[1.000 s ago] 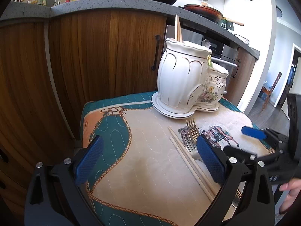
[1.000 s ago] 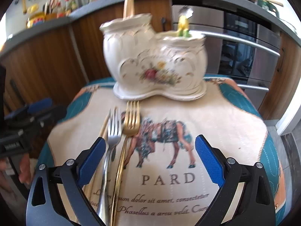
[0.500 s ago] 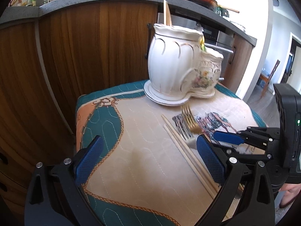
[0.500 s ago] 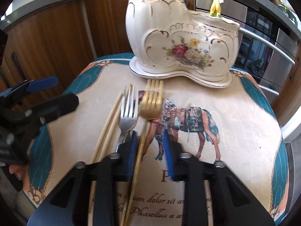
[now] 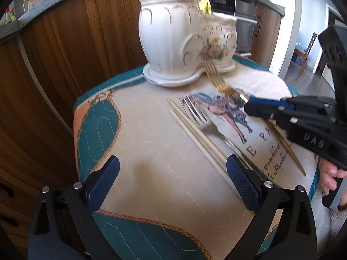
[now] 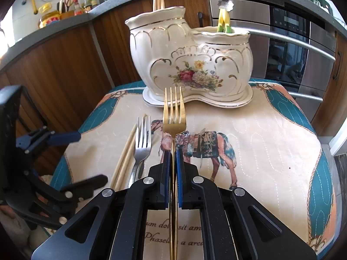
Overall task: Organize utensils
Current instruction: 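Lower the right tool onto the gold fork and close it, then grasp a wooden chopstick with the left tool while the right tool holds the gold fork, then lift the chopstick with the left tool while the right tool carries the gold fork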
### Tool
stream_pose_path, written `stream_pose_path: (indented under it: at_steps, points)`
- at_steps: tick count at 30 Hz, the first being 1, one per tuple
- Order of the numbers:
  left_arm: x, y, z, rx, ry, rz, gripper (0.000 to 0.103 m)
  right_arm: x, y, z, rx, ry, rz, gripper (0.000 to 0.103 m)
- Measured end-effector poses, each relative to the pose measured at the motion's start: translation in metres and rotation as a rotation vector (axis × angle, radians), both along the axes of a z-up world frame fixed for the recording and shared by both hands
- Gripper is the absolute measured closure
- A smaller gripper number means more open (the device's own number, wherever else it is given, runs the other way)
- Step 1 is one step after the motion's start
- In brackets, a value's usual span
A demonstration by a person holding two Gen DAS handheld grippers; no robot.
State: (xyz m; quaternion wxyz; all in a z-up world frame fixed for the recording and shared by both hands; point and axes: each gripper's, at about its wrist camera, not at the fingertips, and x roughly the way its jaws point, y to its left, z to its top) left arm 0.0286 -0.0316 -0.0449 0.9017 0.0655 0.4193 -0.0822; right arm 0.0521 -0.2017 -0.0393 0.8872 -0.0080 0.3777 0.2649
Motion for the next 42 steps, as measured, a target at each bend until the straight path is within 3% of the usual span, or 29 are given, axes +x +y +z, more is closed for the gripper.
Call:
stream_pose_path:
  at_steps: [2, 12, 19, 20, 21, 24, 31, 37, 38, 39, 42]
  points:
    - [-0.001, -0.004, -0.002, 0.006, 0.008, -0.007, 0.007, 0.001, -0.003, 0.0, 0.01, 0.0, -0.001, 0.096]
    - [0.002, -0.01, -0.002, 0.005, 0.042, -0.036, 0.042, -0.003, -0.012, 0.005, 0.04, -0.015, -0.011, 0.096]
    - [0.011, -0.014, -0.005, -0.003, 0.06, -0.039, 0.046, -0.004, -0.009, 0.005, 0.037, -0.021, -0.004, 0.096]
    - [0.011, -0.014, -0.004, -0.007, 0.061, -0.045, 0.06, -0.004, -0.009, 0.005, 0.036, -0.022, -0.003, 0.096]
    - [0.011, -0.014, -0.003, -0.005, 0.061, -0.052, 0.081, -0.004, -0.01, 0.005, 0.036, -0.023, -0.002, 0.096]
    - [0.012, -0.006, -0.002, -0.004, 0.072, -0.051, 0.096, -0.005, -0.012, 0.006, 0.041, -0.024, -0.004, 0.096]
    - [0.007, 0.015, 0.002, 0.007, 0.092, -0.033, 0.098, -0.005, -0.01, 0.006, 0.041, -0.024, 0.006, 0.096]
    - [0.005, 0.016, -0.002, 0.008, 0.086, -0.016, 0.09, -0.004, -0.009, 0.005, 0.037, -0.021, 0.006, 0.096]
    - [0.006, 0.016, -0.002, 0.008, 0.083, -0.013, 0.091, -0.005, -0.009, 0.006, 0.041, -0.023, 0.008, 0.096]
    - [0.006, 0.014, -0.002, 0.011, 0.076, -0.011, 0.097, -0.006, -0.009, 0.007, 0.046, -0.027, 0.01, 0.096]
    - [0.005, 0.018, -0.003, -0.002, 0.063, -0.009, 0.099, -0.009, -0.013, 0.013, 0.074, -0.047, 0.013, 0.096]
